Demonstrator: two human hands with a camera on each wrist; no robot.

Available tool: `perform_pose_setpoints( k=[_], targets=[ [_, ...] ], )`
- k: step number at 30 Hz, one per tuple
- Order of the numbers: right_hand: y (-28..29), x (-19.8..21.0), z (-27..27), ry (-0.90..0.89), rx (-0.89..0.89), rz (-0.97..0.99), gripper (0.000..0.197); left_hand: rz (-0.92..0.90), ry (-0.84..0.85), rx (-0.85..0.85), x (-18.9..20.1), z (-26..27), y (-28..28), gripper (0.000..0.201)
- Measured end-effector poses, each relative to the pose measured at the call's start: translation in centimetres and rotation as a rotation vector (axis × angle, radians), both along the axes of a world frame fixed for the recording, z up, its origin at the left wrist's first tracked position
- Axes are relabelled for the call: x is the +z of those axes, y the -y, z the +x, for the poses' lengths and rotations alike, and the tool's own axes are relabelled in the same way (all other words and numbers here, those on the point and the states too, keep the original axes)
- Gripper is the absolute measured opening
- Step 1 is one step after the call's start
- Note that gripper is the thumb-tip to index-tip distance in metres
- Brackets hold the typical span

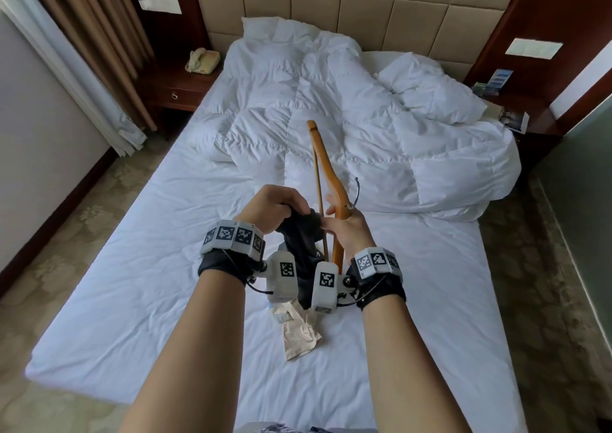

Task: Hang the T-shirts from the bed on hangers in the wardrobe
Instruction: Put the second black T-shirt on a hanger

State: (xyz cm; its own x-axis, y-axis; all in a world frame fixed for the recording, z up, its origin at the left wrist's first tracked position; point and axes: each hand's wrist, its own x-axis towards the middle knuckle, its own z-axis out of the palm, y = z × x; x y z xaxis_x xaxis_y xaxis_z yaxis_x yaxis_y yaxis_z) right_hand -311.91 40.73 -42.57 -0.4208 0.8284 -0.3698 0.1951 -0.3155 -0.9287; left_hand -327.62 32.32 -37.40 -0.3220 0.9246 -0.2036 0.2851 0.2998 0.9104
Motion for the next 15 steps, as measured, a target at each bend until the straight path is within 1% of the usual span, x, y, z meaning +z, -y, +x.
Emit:
perform_pose_setpoints(
  k=[2,4,8,10,12,15],
  targets=[
    [0.1,0.0,-0.5,0.010,0.062,0.002,0.021,0.009,-0.008,0.003,-0.2,-0.3,0.3,0.048],
    [0.3,0.0,-0.8,0.029,0.099,-0.024,0.021,0.039,0.011,0.052,-0.4,-0.5,0.6,0.048],
    [0.7,-0.3,-1.1,0.043,0.059,-0.096,0.009,0.056,0.132,0.163,-0.4,0.1,1.0,0.043],
    [0.8,-0.5,-1.2,0.036,0.063,-0.150,0.018,0.082,0.226,0.202,-0.3,0.4,1.2,0.040],
    [0.9,-0.4,-1.1,0.018,0.098,-0.187,0.009,0.142,0.348,0.241,-0.2,0.5,1.3,0.039],
    [0.8,-0.3,-0.9,0.037,0.173,-0.188,0.024,0.201,0.447,0.307,-0.2,0.4,1.4,0.038]
  ],
)
